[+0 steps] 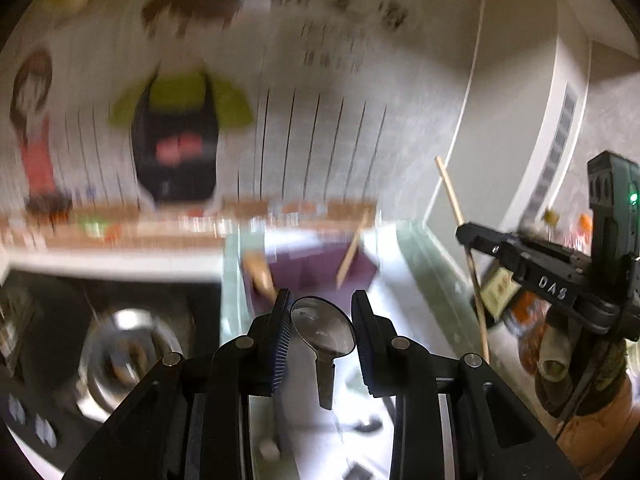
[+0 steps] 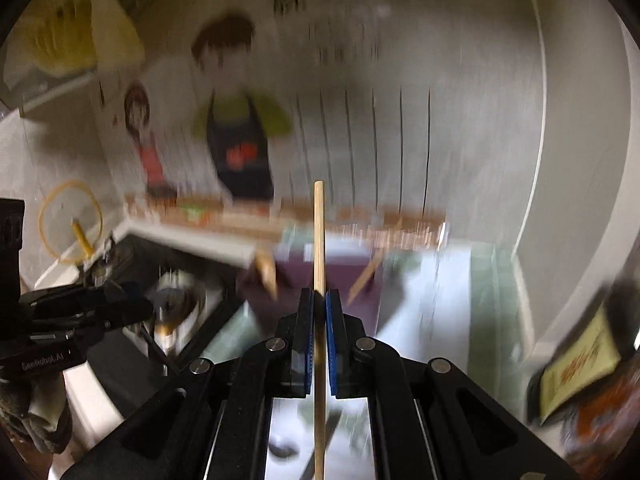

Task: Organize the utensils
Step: 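Drop the dark spoon into the caddy with the left tool while the right tool drops the chopstick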

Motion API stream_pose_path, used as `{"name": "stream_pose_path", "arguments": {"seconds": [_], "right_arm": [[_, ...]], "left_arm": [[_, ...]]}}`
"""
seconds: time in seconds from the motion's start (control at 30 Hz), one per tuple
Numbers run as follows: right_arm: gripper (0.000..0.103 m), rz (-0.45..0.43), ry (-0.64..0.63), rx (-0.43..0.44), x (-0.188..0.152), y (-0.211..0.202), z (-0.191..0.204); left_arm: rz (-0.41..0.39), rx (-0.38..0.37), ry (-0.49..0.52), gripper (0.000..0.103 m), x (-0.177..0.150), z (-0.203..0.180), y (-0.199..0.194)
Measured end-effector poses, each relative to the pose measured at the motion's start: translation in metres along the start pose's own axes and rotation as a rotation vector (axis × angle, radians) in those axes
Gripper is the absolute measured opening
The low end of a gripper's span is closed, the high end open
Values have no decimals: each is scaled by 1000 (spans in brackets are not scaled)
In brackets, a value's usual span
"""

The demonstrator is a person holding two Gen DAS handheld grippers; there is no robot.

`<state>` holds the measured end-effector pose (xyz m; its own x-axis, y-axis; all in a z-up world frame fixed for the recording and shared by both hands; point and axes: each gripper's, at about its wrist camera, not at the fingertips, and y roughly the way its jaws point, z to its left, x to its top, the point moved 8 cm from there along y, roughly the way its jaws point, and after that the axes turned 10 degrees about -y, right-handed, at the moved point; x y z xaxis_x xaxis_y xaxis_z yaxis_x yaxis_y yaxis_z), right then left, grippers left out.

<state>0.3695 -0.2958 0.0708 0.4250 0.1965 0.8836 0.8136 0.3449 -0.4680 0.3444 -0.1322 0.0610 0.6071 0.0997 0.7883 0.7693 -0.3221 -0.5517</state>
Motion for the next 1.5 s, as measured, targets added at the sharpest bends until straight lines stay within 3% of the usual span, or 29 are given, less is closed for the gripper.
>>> {"name": "stream_pose_path", "arguments": {"seconds": [0.13, 0.23, 0.4, 0.73, 1.17, 1.5], "right_arm": [[6, -161, -11, -73, 68, -13, -18], [6, -235, 10, -106, 99, -4, -28], [6, -289, 96, -77, 105, 34, -38], [6, -216, 118, -103, 71, 109, -44], [6, -164, 131, -97, 31, 171, -48], [6, -8, 148, -40, -28, 197, -46]], "left_arm": [[-123, 27, 47, 31, 61, -11, -7], [-190, 32, 37, 31, 98, -12, 0], [-194, 25, -40, 31, 120, 6, 35], [-83, 35, -86, 31, 96, 27, 107], [-3, 72, -142, 31, 65, 57, 152], [107, 89, -166, 33, 23, 63, 181]]}}
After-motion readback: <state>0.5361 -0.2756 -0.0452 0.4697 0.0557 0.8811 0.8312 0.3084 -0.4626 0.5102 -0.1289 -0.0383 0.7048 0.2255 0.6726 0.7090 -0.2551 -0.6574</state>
